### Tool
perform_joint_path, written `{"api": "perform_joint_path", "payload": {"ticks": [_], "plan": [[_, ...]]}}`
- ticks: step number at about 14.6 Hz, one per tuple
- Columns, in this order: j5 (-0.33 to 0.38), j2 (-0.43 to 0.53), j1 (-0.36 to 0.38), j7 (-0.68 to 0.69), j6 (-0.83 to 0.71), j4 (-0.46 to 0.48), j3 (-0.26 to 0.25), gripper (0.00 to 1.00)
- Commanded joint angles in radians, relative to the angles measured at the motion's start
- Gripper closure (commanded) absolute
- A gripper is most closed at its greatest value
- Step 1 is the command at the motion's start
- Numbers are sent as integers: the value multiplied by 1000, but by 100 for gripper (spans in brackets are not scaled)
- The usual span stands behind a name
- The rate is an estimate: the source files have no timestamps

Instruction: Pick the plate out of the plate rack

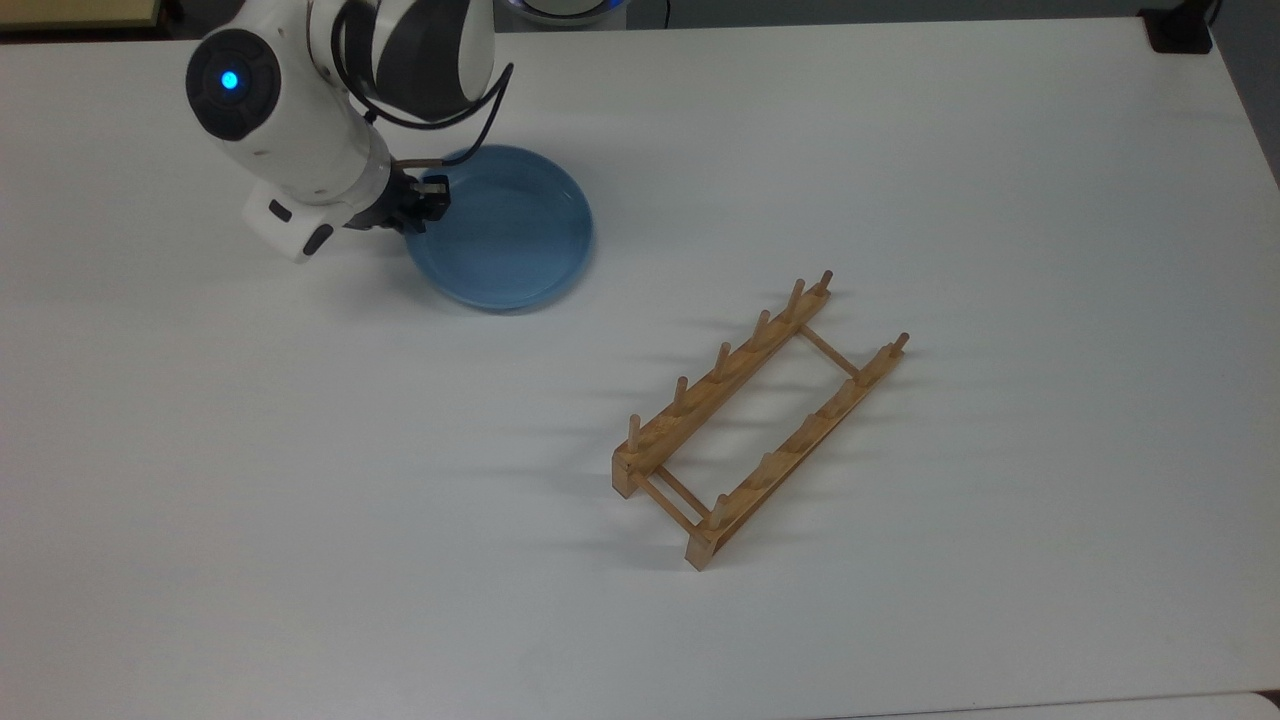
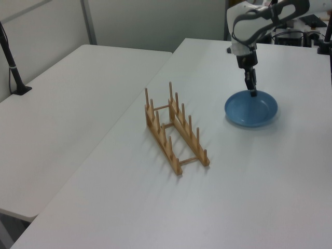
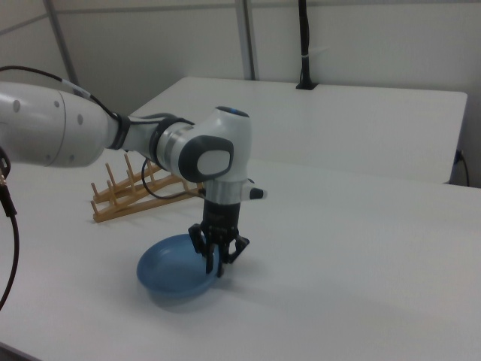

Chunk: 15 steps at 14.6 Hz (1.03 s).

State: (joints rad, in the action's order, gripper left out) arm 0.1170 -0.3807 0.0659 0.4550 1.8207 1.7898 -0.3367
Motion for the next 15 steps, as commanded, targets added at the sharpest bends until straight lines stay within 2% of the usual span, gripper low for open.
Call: {"api": "perform_joint_path", "payload": {"ticks": [1,2,6,8,10,11,12,15], "plan": [[-72,-6,2,17,63,60,-5,5],[-74,-10,0,13,63,60,-7,0],[-76,5,3,-13,55,48,-7,0],[-76,28,9,-88,45,10,-5,0],[-92,69,28,-203,51,5,14,0],[-130,95,43,-254,51,-3,27,0],[-166,142,49,-319,37,-32,57,0],[-201,233,49,-387,-14,-35,122,0]]}}
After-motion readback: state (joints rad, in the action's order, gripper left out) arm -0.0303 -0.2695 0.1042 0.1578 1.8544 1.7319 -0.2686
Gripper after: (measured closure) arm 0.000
